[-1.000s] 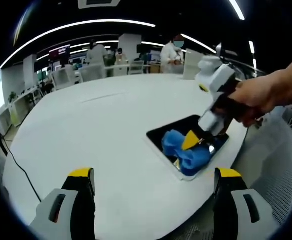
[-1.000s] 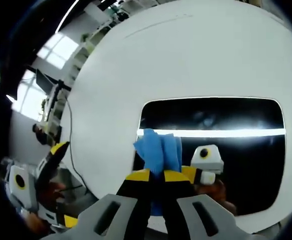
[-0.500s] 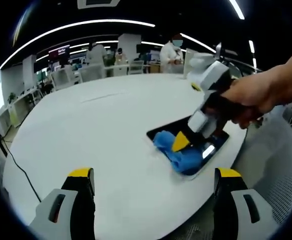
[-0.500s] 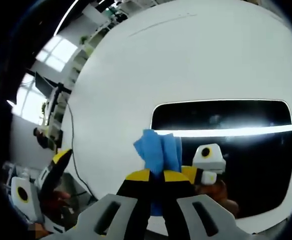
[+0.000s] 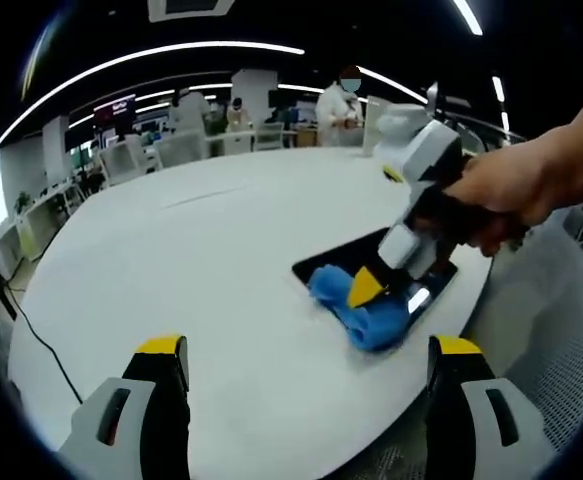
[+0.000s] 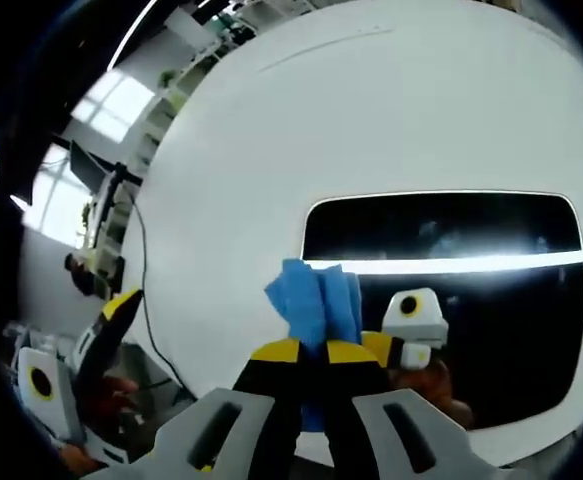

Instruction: Wipe the mirror surface with the cleaning cloth until all visible marks leave the cleaned area.

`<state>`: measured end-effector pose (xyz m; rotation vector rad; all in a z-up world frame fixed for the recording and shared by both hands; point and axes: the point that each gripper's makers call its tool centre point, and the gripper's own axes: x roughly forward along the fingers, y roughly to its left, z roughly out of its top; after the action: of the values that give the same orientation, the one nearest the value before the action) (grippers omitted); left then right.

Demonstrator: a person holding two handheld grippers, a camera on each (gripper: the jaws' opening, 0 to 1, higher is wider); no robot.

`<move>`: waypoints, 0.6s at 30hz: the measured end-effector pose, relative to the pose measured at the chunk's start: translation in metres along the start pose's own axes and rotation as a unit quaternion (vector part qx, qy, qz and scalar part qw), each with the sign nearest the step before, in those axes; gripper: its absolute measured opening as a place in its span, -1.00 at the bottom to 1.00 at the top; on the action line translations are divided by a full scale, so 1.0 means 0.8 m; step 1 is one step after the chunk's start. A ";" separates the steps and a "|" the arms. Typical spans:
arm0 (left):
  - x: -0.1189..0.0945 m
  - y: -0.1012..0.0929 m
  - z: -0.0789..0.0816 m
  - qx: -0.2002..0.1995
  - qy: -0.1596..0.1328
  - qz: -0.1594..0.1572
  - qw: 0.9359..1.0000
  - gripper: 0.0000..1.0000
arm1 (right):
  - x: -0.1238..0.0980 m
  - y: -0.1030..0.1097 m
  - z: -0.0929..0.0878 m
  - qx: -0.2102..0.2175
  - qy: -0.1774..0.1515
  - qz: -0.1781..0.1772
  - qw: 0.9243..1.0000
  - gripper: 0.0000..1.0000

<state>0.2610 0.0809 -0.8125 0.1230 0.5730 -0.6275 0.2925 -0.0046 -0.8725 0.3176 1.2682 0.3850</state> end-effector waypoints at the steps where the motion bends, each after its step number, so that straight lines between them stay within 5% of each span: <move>1: 0.000 0.000 0.000 -0.001 -0.001 0.000 1.000 0.99 | 0.000 0.000 0.000 0.002 0.001 0.001 1.000 -0.98; 18: -0.003 0.002 0.001 -0.013 -0.008 -0.002 1.000 0.99 | 0.001 0.000 0.001 -0.002 0.007 0.004 1.000 -0.98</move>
<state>0.2607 0.0829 -0.8107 0.0933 0.5661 -0.6239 0.2936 -0.0042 -0.8732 0.3166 1.2794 0.3970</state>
